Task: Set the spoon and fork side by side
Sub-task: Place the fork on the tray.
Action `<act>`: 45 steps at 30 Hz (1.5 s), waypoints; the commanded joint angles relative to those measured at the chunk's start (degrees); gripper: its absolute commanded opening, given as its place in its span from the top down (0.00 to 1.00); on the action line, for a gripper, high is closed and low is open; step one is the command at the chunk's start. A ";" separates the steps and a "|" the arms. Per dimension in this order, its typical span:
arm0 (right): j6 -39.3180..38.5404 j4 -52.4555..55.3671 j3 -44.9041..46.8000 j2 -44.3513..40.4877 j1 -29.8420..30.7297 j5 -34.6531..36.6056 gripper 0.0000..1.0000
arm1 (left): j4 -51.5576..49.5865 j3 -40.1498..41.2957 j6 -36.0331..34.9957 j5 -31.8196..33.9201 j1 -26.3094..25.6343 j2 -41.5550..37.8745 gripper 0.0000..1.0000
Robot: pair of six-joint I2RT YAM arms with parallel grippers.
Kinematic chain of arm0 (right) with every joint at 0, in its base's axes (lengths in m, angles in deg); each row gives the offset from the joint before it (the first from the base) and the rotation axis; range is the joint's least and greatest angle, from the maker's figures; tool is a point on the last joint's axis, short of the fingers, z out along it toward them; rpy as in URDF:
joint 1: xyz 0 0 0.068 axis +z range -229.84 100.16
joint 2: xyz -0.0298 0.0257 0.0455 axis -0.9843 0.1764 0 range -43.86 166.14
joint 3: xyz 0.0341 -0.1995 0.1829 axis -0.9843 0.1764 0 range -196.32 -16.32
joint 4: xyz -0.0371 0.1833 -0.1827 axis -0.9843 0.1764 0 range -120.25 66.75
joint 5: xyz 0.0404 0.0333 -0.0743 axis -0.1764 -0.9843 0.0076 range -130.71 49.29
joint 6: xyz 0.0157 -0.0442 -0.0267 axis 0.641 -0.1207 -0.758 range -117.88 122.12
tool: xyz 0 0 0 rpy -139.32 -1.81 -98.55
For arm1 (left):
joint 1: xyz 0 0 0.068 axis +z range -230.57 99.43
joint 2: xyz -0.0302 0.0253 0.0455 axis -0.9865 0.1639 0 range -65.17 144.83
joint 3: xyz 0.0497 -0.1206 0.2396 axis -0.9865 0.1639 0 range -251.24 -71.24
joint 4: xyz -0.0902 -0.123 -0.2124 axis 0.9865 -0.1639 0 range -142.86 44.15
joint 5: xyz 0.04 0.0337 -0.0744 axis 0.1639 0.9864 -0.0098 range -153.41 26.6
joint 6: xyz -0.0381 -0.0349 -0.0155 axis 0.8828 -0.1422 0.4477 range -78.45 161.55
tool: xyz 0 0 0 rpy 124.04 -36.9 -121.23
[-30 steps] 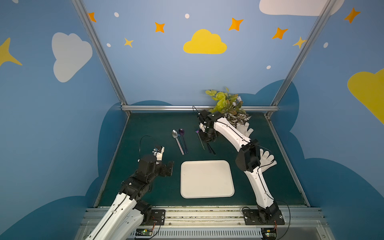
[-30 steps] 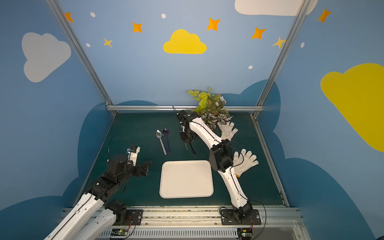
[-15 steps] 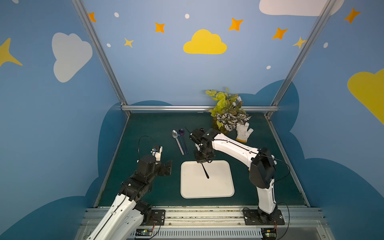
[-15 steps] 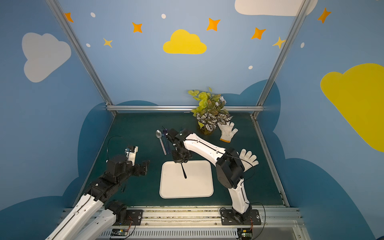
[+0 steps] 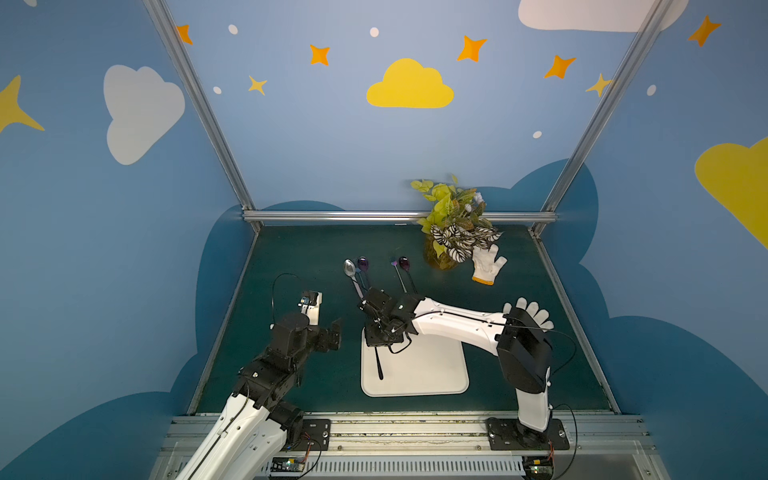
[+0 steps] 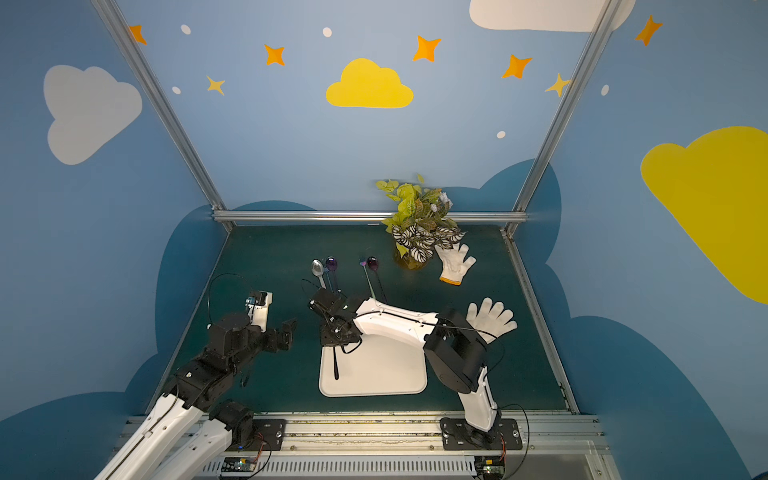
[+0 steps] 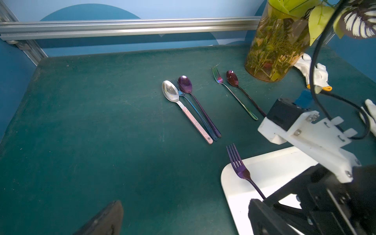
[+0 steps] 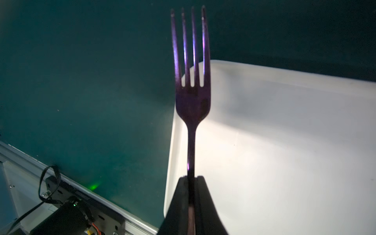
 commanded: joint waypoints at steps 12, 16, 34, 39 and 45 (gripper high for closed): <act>10.80 -7.65 6.59 0.65 3.75 5.06 1.00 | 0.71 1.38 0.92 1.79 -1.46 -1.02 0.00; 11.03 -8.21 6.26 1.49 3.95 5.03 1.00 | 0.62 1.38 0.88 1.85 -1.78 -1.13 0.00; 13.18 -8.36 6.93 4.06 3.65 5.05 1.00 | 0.35 1.30 0.70 2.49 -2.79 -1.51 0.00; 13.01 -8.21 6.67 4.71 3.54 4.83 1.00 | 0.14 1.29 0.68 2.58 -2.90 -1.66 0.00; 12.39 -7.00 6.44 4.26 3.56 5.17 0.96 | 0.02 1.16 0.69 2.82 -2.88 -1.71 0.00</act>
